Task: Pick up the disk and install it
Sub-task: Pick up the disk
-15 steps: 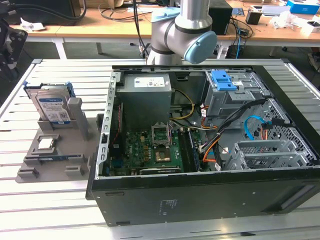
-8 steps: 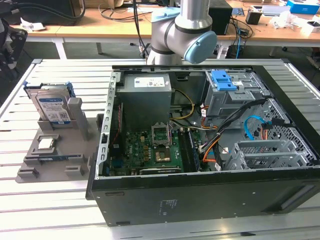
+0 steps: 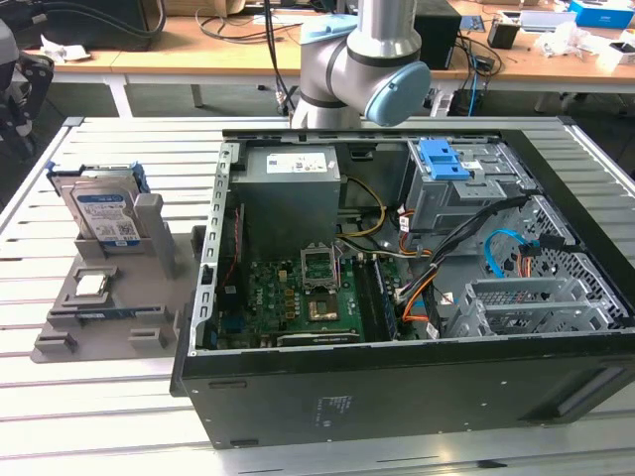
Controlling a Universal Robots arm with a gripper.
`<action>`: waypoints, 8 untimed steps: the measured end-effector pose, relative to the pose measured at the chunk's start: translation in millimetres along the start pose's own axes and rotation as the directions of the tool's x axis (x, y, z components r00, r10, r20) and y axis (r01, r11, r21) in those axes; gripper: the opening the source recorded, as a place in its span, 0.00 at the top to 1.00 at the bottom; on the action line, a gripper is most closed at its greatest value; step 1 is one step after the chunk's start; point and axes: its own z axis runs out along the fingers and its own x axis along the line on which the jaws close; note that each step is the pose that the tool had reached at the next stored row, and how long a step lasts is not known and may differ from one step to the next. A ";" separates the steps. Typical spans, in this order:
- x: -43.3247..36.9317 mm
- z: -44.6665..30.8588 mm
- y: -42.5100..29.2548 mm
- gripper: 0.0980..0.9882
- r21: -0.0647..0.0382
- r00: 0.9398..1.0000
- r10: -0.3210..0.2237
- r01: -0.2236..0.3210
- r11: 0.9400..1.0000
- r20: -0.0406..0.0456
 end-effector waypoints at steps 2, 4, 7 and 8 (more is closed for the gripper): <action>0.0 0.0 0.0 0.99 0.000 1.000 -0.017 0.017 1.000 -0.001; 0.0 0.0 0.0 0.99 -0.001 0.999 -0.044 0.044 0.999 -0.001; 0.0 0.0 0.0 0.99 -0.002 0.997 -0.075 0.075 0.997 -0.003; 0.0 0.0 0.0 0.99 -0.002 0.996 -0.087 0.087 0.996 -0.003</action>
